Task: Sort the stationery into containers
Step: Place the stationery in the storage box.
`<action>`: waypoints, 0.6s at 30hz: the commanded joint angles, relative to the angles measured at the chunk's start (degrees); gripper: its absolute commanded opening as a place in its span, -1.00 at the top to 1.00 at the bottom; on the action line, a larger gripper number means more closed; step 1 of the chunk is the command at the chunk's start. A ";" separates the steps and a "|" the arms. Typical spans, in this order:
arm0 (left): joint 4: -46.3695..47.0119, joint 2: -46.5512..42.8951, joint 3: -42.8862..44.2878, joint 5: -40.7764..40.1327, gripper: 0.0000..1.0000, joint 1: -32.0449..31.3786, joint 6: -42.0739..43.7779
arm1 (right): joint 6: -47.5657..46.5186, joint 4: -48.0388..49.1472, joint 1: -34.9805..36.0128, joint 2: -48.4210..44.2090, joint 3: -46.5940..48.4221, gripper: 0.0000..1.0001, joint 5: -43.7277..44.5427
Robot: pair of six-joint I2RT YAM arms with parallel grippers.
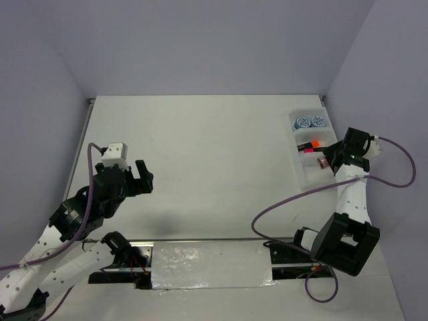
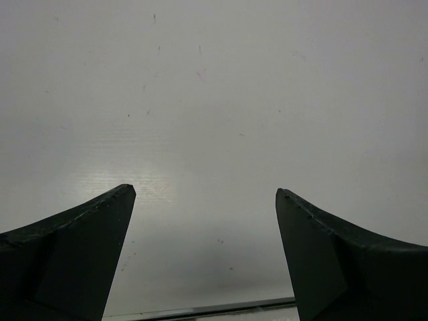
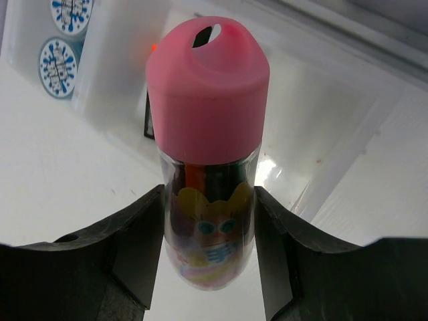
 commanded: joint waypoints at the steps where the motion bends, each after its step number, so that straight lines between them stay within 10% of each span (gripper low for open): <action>1: 3.42 -1.44 0.81 0.73 -0.99 0.07 2.42 | 0.27 0.23 -1.50 2.09 3.97 0.87 1.46; 18: 2.98 -2.93 0.55 0.55 -0.99 -0.99 1.63 | 2.55 5.77 -2.12 2.18 -3.94 0.60 -2.85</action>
